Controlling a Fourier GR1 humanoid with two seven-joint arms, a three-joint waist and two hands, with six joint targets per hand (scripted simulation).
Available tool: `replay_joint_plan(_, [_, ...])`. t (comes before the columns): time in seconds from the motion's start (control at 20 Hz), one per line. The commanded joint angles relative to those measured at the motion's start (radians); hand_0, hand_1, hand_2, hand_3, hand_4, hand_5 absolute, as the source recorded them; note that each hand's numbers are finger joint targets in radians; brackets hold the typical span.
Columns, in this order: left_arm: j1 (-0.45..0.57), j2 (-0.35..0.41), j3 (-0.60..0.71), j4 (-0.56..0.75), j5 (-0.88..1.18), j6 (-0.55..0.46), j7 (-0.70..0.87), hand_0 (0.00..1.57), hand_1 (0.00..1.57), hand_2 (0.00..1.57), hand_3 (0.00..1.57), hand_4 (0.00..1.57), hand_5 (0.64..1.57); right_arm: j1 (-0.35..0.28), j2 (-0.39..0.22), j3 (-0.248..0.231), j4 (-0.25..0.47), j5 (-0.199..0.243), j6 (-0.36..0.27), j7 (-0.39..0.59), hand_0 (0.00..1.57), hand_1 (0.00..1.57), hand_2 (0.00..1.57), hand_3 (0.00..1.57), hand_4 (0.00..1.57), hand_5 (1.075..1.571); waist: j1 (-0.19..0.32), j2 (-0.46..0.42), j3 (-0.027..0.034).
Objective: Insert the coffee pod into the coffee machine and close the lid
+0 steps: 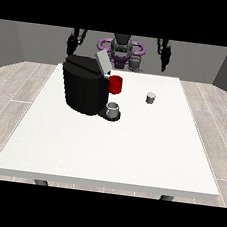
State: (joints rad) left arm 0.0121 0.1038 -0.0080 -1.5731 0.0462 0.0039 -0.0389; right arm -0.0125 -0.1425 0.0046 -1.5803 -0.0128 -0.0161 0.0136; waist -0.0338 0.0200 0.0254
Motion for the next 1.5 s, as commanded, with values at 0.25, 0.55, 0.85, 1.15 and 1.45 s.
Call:
replay_joint_plan(0.25, [-0.131, 0.074, 0.008, 0.037, 0.019, -0.130, -0.013, 0.00, 0.00, 0.00, 0.00, 0.51, 1.571, -0.013, 0.046, -0.019, 0.074, -0.056, 0.045, -0.107, 0.00, 0.00, 0.00, 0.00, 0.33, 1.571, -0.017, 0.032, -0.0253])
replay_joint_plan(0.55, [-0.205, 0.252, 0.072, 0.191, -0.124, -0.133, 0.011, 0.00, 0.00, 0.00, 0.00, 0.00, 1.571, -0.068, 0.085, 0.003, -0.027, -0.079, 0.030, -0.085, 0.00, 0.00, 0.00, 0.00, 0.35, 1.571, -0.096, 0.083, -0.0259])
replay_joint_plan(0.85, [-0.264, 0.299, 0.056, 0.363, -0.276, -0.075, -0.069, 0.00, 0.00, 0.00, 0.00, 0.00, 1.571, -0.068, 0.108, 0.049, -0.045, -0.036, 0.029, -0.160, 0.00, 0.00, 0.00, 0.00, 0.34, 1.571, -0.149, 0.168, -0.0258])
replay_joint_plan(1.15, [-0.382, 0.324, 0.032, 0.489, -0.389, -0.028, -0.079, 0.00, 0.00, 0.00, 0.00, 0.00, 1.571, -0.138, 0.135, 0.037, -0.002, -0.008, -0.011, -0.214, 0.00, 0.00, 0.00, 0.00, 0.40, 1.571, -0.159, 0.257, -0.0257])
replay_joint_plan(1.45, [-0.451, 0.407, 0.068, 0.678, -0.417, -0.088, -0.112, 0.00, 0.00, 0.00, 0.00, 0.00, 1.571, -0.153, 0.096, 0.007, -0.018, -0.036, 0.011, -0.137, 0.00, 0.00, 0.00, 0.00, 0.49, 1.571, -0.175, 0.295, -0.0260])
